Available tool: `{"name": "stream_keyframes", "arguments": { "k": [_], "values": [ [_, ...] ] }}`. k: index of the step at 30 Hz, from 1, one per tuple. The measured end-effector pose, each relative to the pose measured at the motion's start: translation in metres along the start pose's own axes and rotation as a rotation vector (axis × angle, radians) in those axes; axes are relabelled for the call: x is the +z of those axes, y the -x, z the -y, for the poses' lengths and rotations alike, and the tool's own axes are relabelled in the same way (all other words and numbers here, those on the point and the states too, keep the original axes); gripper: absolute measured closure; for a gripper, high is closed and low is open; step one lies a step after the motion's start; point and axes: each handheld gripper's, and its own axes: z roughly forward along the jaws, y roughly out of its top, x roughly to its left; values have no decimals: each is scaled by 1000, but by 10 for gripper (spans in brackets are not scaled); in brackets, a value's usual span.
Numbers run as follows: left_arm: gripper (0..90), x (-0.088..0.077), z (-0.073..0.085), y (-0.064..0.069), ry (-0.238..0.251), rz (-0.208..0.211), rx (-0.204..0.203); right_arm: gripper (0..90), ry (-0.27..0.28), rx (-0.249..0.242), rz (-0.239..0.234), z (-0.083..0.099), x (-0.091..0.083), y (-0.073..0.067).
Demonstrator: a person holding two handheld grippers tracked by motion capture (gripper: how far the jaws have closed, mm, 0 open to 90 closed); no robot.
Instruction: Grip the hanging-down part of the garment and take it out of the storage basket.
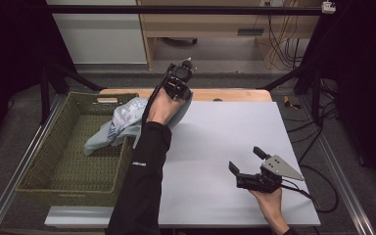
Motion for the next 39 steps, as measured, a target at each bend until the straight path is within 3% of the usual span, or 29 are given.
{"name": "stream_keyframes", "arguments": {
  "k": [4,6,7,12,16,20,24,26,33,34,35,39],
  "values": [
    [831,-1,-1,0,2,-1,1,4,-4,7,-10,-1,0,0],
    [831,-3,0,0,3,-1,1,4,4,-14,-12,-1,1,3],
    [831,-3,0,0,4,-1,4,4,-3,9,-6,-2,1,1],
    [831,-6,1,-1,9,3,6,4,0,16,-14,-8,5,1],
    [831,-6,1,-2,11,5,7,4,-3,0,-15,-11,10,-2],
    [831,-6,2,-2,8,11,9,4,18,10,-31,-20,24,-9],
    [831,-9,2,-3,11,8,16,4,21,-14,-37,-27,37,-14],
    [831,-10,2,-4,13,9,14,4,30,6,-47,-30,44,-19],
    [831,-14,2,-6,18,12,8,4,12,-22,-61,-36,67,-27],
    [831,-14,2,-7,17,8,12,4,19,2,-69,-38,71,-29],
    [831,-14,2,-7,17,8,12,4,14,-16,-58,-38,74,-29],
    [831,-15,2,-7,15,8,14,4,27,-4,-69,-41,87,-34]
  ]
}}
